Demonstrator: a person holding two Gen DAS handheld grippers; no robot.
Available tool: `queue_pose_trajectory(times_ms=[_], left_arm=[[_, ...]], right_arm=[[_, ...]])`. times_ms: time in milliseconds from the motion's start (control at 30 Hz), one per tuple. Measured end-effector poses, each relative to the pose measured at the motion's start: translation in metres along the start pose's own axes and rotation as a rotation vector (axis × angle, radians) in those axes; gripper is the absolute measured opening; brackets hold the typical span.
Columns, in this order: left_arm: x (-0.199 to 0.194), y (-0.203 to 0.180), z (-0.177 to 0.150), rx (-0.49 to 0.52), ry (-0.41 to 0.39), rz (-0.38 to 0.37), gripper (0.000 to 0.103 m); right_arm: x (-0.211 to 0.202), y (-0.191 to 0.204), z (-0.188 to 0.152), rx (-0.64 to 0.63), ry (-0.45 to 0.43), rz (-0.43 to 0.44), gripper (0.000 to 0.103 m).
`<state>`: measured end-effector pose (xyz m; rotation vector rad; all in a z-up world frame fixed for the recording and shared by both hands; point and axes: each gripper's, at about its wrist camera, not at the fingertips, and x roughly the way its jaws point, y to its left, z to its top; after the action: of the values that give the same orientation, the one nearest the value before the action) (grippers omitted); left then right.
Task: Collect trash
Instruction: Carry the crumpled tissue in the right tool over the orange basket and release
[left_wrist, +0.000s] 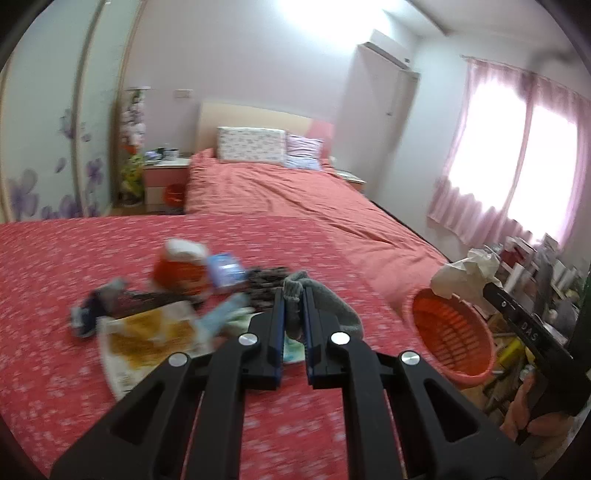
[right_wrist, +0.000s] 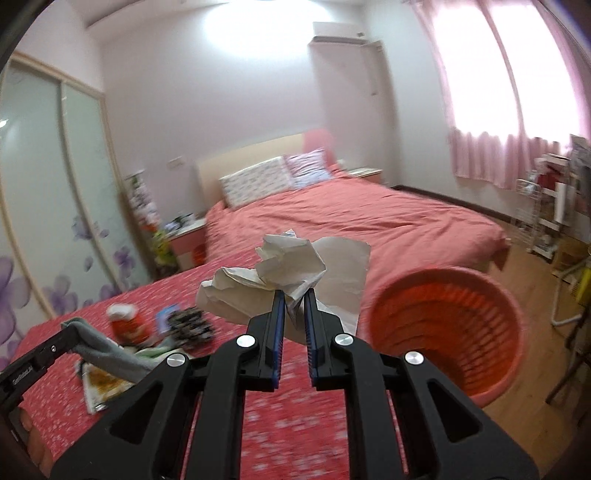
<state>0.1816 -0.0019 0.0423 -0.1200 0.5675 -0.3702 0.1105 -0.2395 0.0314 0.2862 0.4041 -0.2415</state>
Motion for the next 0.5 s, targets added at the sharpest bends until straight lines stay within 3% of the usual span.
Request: queue_pose_trajectory(times_ms=[500], left_arm=[[0.089,-0.139,0.004,0.145,0.065,-0.247,0.01]], right_arm=[[0.023,-0.094,0.003,0.144,-0.026,-0.162,0.011]])
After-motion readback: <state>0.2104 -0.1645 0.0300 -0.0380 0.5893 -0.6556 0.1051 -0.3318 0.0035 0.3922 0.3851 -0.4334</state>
